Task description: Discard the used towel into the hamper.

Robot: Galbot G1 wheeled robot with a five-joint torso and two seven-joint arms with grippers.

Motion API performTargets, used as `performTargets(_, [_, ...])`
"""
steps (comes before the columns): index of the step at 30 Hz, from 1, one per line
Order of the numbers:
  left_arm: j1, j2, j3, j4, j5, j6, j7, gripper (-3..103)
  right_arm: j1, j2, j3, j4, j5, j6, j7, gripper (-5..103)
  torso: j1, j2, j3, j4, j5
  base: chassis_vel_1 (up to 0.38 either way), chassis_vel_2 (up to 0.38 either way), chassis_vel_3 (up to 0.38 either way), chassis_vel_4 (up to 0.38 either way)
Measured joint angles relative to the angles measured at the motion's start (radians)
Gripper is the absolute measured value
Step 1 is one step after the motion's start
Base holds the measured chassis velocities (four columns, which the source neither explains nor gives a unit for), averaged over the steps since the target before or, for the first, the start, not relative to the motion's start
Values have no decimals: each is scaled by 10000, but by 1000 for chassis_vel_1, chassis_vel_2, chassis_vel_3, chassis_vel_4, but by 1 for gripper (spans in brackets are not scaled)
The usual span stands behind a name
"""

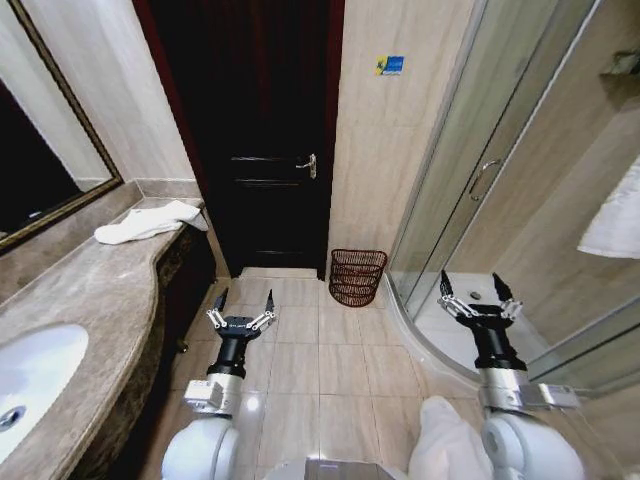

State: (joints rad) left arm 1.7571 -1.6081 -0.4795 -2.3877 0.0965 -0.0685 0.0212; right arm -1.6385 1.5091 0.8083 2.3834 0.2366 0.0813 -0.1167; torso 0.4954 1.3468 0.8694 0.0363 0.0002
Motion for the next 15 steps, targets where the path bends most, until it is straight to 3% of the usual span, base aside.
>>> performTargets(15, [6, 0, -5, 142, 106, -323, -175, 100, 17, -59, -42, -64, 6, 43, -166, 100, -6, 1, -2, 0, -2, -133, 131, 134, -136])
